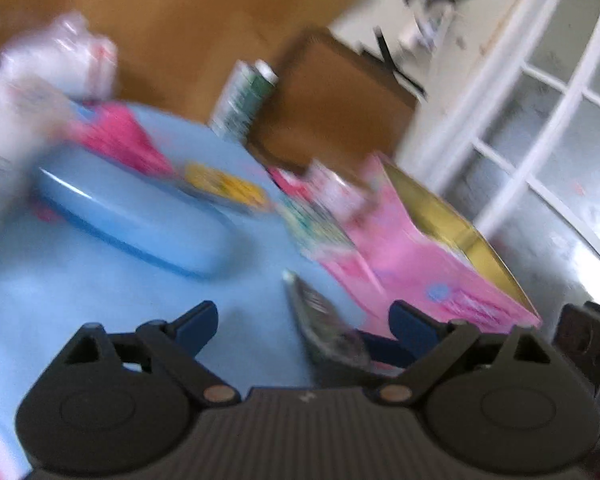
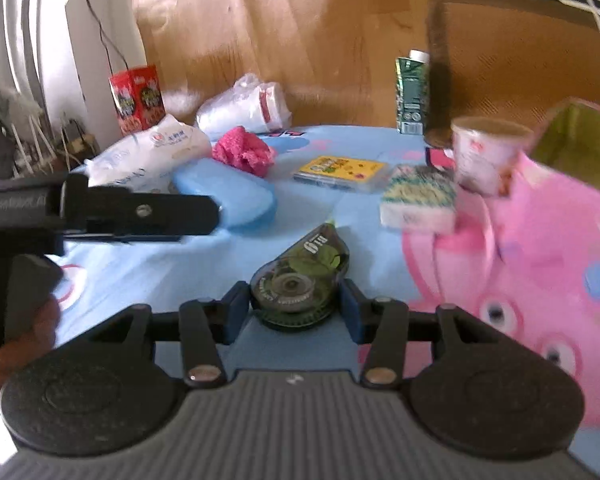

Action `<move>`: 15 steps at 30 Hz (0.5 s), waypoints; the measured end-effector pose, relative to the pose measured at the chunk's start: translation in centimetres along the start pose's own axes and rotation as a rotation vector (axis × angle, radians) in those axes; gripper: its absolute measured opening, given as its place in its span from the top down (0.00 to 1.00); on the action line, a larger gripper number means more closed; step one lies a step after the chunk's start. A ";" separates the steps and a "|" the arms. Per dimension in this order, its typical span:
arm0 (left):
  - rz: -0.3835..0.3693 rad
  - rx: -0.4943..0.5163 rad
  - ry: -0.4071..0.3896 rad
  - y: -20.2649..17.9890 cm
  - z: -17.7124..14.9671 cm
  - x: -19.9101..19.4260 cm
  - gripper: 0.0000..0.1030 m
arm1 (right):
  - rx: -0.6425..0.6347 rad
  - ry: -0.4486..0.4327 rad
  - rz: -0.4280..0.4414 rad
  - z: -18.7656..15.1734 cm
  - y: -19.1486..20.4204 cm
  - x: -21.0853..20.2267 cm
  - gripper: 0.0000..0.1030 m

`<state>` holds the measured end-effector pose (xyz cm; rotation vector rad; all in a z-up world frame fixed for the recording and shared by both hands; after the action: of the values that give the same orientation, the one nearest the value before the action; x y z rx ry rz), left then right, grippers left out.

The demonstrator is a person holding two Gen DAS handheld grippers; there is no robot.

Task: Organize soft objects
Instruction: 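Carry the green tape dispenser into the pink tin and release it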

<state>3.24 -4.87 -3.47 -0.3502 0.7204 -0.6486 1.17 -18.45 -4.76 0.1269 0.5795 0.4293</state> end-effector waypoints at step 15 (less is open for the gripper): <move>-0.197 0.200 0.088 -12.8 5.4 6.0 0.52 | -0.009 -0.329 -0.150 2.7 -3.8 -7.6 0.50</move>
<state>5.02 -17.98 3.81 -0.2103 0.7033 -0.9199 -1.74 -25.10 0.42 0.1413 0.2607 0.2577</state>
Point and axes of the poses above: each gripper's, at about its wrist camera, not at the fingertips, and x roughly the way its jaws point, y to its left, z to its top, the point moved 7 cm from there along x, roughly the way its jaws point, and after that the axes turned 1 degree about -z, right-handed, at the moved point
